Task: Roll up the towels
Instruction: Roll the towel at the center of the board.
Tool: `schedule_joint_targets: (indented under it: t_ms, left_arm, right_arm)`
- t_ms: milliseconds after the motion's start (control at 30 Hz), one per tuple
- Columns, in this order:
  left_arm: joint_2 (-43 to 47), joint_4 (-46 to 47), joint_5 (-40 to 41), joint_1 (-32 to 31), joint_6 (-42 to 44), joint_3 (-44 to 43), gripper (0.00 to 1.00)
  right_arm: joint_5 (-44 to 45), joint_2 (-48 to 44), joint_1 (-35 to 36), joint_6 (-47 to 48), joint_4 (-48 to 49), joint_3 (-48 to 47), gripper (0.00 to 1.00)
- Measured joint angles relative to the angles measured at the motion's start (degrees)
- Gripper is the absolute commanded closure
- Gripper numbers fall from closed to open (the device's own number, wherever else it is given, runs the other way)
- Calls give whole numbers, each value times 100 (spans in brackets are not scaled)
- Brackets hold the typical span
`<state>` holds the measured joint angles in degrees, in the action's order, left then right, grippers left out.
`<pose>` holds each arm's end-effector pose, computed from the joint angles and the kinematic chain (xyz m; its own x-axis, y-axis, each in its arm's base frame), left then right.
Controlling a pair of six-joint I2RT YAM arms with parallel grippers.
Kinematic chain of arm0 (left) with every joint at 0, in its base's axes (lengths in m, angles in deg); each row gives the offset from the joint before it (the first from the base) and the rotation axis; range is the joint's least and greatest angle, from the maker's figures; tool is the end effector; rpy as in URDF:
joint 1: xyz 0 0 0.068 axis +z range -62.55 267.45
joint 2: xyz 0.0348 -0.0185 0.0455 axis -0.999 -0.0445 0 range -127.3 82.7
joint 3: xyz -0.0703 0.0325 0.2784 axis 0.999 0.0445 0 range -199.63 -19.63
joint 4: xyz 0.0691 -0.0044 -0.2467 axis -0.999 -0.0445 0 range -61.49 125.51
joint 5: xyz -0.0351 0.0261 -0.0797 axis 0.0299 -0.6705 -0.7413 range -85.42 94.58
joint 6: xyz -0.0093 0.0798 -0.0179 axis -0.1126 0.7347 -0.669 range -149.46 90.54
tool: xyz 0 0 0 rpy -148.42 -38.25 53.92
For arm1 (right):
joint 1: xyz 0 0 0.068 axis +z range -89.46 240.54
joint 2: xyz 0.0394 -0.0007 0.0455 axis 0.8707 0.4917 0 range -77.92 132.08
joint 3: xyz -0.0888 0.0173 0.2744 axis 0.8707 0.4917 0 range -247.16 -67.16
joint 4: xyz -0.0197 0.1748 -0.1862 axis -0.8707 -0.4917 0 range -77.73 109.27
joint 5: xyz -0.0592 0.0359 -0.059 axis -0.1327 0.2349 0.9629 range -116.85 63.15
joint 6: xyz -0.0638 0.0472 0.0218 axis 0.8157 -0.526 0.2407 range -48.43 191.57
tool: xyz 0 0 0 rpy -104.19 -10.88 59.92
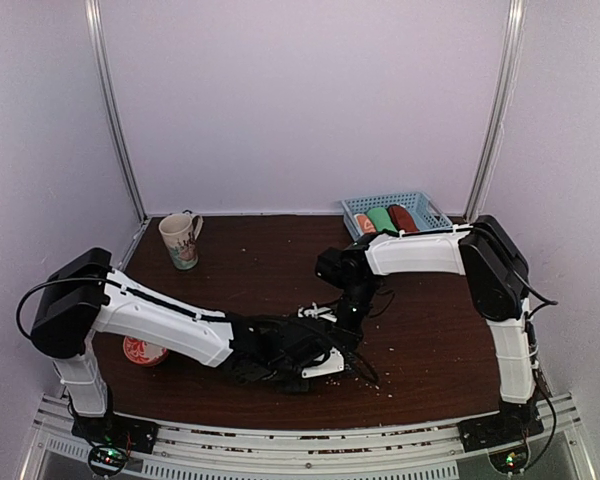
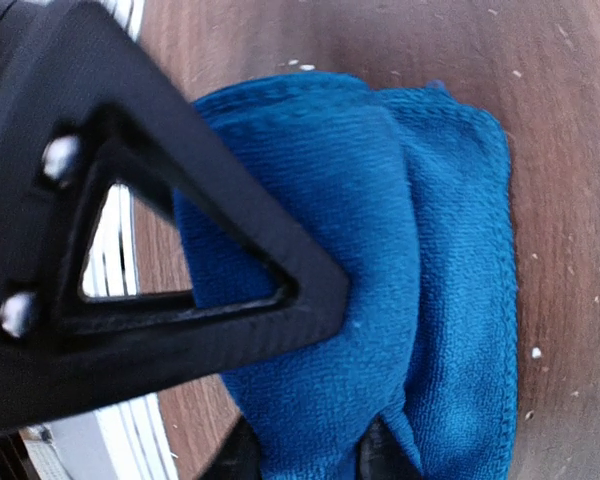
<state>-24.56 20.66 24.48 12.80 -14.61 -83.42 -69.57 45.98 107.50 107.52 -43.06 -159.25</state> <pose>0.1275 -0.3721 0.1400 0.0025 0.9012 -0.4333 0.8884 0.1969 0.4146 0.2391 0.3272 0.1449 -0.2556 -0.9055 -0.3388 -0.8072 0.0070 0.5902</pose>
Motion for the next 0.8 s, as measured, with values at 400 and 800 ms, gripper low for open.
schedule_joint_targets:
  t_ms: [400,800]
  left_arm:
    - [-160,-170,-940,459,-199,-343,79]
    - [-815,-852,-3383,1458,-693,-1397,80]
  right_arm:
    - [46,-1440,-1032,295,-529,-470,56]
    - [-566,-4131,-1840,-299,767,973,58]
